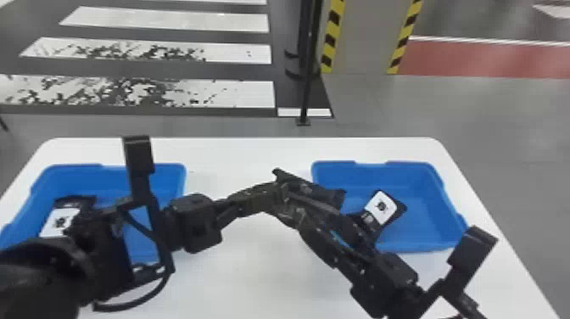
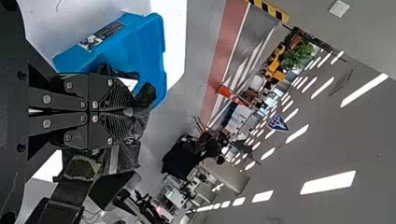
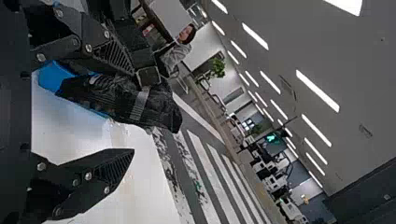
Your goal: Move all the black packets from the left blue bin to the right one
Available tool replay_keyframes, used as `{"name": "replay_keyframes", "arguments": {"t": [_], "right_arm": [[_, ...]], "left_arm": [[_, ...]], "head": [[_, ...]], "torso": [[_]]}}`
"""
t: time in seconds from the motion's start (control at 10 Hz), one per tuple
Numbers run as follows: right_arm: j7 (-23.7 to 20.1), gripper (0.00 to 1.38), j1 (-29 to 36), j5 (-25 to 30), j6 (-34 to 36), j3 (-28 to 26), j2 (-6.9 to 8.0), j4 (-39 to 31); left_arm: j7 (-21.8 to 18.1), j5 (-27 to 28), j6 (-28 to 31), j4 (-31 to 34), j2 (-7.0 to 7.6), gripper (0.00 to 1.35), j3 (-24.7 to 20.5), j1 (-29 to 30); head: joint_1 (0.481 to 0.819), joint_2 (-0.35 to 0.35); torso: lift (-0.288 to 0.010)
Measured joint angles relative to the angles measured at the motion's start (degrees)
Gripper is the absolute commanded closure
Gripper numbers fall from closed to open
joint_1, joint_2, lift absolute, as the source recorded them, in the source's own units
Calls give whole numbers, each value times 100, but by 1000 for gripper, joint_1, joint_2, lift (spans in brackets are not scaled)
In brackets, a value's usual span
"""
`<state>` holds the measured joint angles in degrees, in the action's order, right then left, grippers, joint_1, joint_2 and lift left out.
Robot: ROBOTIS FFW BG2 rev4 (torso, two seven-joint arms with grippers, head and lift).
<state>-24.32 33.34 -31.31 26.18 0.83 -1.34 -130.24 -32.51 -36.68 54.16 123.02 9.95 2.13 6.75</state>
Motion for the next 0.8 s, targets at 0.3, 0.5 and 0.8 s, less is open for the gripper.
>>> {"name": "replay_keyframes", "arguments": {"t": [0.3, 0.5, 0.8], "right_arm": [[-81, 1276, -46, 6, -132, 15, -6, 114], [-201, 1276, -76, -52, -308, 19, -3, 224], [-197, 1276, -163, -75, -397, -56, -8, 318]], "left_arm": [[20, -11, -29, -18, -17, 1196, -26, 13], [142, -32, -20, -18, -97, 702, -179, 107], [239, -138, -214, -18, -279, 122, -567, 453]], "head": [[695, -75], [695, -61], [695, -35]], "torso": [[-139], [-139], [-139]]}}
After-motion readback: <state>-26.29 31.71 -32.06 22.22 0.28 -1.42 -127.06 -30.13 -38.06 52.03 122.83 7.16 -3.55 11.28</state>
